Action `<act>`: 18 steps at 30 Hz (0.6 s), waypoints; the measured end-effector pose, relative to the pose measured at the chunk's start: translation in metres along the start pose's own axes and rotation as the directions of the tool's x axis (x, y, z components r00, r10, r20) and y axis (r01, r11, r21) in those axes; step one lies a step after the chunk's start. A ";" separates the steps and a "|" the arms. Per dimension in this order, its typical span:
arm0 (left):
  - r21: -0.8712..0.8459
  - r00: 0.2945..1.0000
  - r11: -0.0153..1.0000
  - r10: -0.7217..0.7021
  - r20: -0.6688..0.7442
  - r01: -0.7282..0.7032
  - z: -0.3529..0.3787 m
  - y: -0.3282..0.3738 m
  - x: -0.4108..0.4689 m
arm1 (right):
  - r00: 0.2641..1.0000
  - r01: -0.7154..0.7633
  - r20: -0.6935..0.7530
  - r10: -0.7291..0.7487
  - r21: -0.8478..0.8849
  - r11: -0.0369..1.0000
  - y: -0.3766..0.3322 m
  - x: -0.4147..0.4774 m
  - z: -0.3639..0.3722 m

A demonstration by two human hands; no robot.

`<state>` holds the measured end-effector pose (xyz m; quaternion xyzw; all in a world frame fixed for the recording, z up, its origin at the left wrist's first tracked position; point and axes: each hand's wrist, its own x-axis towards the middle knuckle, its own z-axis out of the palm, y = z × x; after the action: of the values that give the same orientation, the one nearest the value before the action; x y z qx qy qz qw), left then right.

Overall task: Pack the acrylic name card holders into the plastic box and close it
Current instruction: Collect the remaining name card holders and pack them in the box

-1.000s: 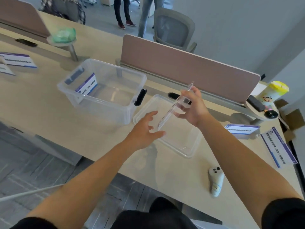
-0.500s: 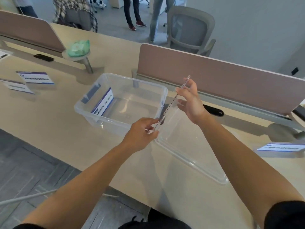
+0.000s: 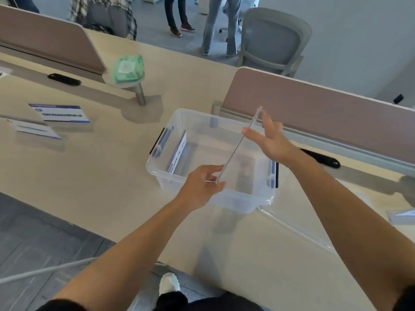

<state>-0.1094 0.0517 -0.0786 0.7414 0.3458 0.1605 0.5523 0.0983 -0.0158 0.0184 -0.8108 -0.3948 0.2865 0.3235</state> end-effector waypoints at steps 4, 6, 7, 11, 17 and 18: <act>-0.067 0.996 0.994 0.087 0.030 -0.085 -0.031 -0.007 0.005 | 0.993 -0.107 -0.030 0.110 0.083 0.991 -0.033 0.006 0.008; -0.014 0.991 0.992 0.126 0.051 -0.126 -0.041 -0.009 0.011 | 0.986 -0.136 -0.081 0.149 0.147 0.980 -0.042 0.010 0.014; 0.026 0.989 0.990 0.134 0.068 -0.137 -0.045 -0.010 0.015 | 0.979 -0.148 -0.111 0.174 0.205 0.967 -0.045 0.013 0.018; 0.142 0.986 0.981 0.120 0.111 -0.136 -0.064 -0.017 0.031 | 0.956 -0.189 -0.125 0.267 0.435 0.880 -0.049 0.031 0.027; 0.388 0.977 0.906 0.101 0.186 -0.167 -0.097 -0.033 0.066 | 0.968 -0.155 -0.096 0.232 0.496 0.854 -0.016 0.076 0.046; 0.426 0.981 0.891 0.095 0.167 -0.158 -0.104 -0.037 0.071 | 0.970 -0.150 -0.095 0.225 0.496 0.855 -0.010 0.083 0.050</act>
<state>-0.1356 0.1800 -0.0884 0.8769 0.2838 0.0614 0.3831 0.1014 0.0723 -0.0228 -0.7576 -0.2039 0.3448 0.5153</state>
